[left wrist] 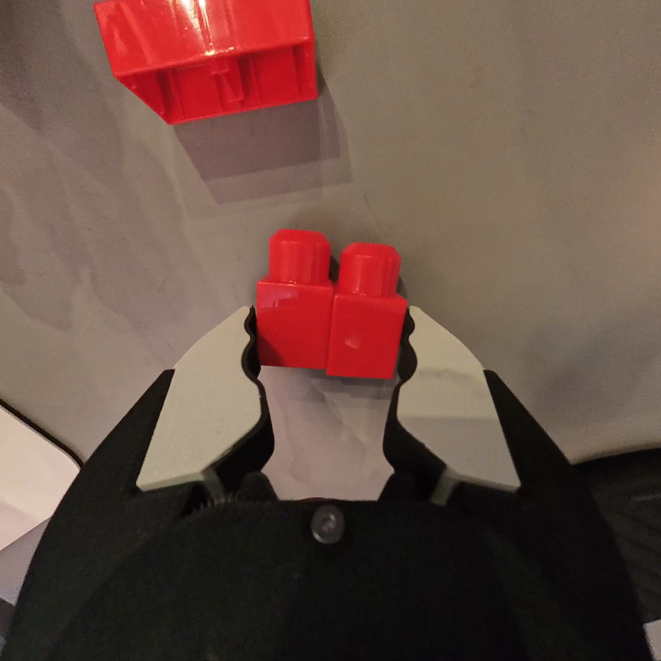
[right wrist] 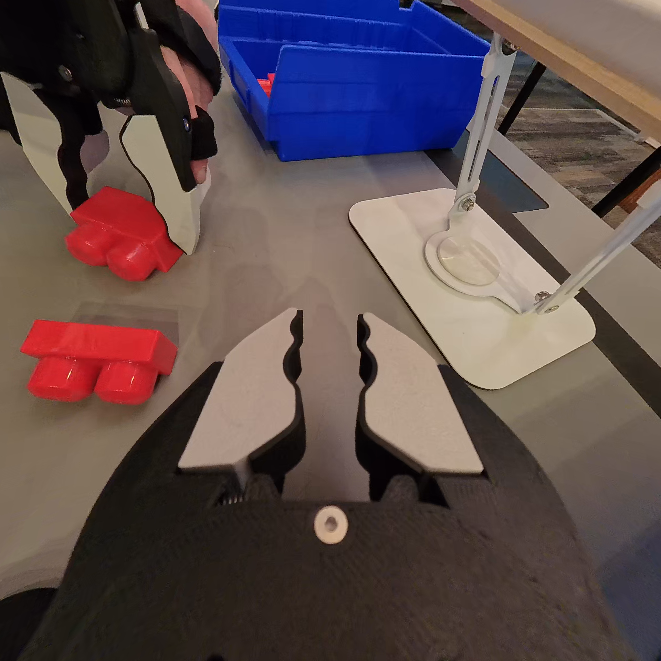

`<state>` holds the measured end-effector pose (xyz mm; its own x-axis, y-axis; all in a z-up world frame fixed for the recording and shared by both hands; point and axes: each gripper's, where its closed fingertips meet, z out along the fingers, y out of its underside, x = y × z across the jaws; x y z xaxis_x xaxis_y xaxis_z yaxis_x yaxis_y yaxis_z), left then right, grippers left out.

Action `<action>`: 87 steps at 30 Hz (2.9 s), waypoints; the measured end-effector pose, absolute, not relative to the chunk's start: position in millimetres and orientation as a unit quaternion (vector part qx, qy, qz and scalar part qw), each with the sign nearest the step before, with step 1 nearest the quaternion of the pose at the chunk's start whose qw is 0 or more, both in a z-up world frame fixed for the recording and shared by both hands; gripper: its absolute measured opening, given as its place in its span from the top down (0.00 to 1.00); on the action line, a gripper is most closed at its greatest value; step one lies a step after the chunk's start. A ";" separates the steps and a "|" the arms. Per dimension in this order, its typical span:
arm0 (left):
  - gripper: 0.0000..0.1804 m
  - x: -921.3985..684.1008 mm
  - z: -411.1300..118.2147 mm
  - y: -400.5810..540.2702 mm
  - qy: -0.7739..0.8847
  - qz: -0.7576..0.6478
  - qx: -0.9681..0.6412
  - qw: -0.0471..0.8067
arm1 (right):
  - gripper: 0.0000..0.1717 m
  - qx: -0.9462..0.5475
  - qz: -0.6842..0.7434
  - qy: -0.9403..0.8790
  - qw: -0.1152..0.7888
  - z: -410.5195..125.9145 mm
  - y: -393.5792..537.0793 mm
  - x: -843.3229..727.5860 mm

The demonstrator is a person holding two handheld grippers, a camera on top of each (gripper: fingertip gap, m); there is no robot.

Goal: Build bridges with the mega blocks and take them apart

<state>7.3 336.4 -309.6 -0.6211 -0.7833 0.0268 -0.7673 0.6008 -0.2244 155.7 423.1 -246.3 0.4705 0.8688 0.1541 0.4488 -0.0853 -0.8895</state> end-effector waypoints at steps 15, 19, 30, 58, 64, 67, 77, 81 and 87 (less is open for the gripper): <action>0.59 41.3 -263.0 344.4 0.708 -0.309 -0.602 0.202 | 0.82 -0.690 0.229 -0.463 0.507 -228.3 419.3 155.7; 0.59 54.4 -226.1 361.2 0.634 -0.355 -0.609 0.316 | 0.75 -0.693 0.283 -0.472 0.465 -195.7 394.9 149.9; 0.59 73.9 -194.9 392.1 0.566 -0.362 -0.594 0.444 | 0.50 -0.808 0.203 -0.473 0.288 -288.0 289.5 120.6; 0.59 89.2 -153.8 377.8 0.688 -0.085 -0.556 0.459 | 0.64 -0.632 -0.113 -0.633 0.432 -139.4 365.9 132.7; 0.59 96.1 -148.2 377.5 0.703 -0.031 -0.538 0.465 | 0.64 -0.624 -0.144 -0.638 0.429 -136.8 367.5 137.6; 0.59 100.5 -139.9 375.4 0.700 -0.020 -0.527 0.482 | 0.64 -0.623 -0.158 -0.632 0.434 -132.4 367.5 141.5; 0.59 106.2 -125.1 379.7 0.697 0.064 -0.518 0.492 | 0.64 -0.616 -0.206 -0.618 0.443 -110.6 361.4 143.8; 0.59 108.7 -118.1 380.1 0.693 0.067 -0.510 0.505 | 0.64 -0.607 -0.213 -0.619 0.450 -105.7 363.0 145.5; 0.59 110.5 -111.8 376.2 0.694 0.060 -0.496 0.519 | 0.64 -0.588 -0.196 -0.624 0.477 -97.9 357.3 142.9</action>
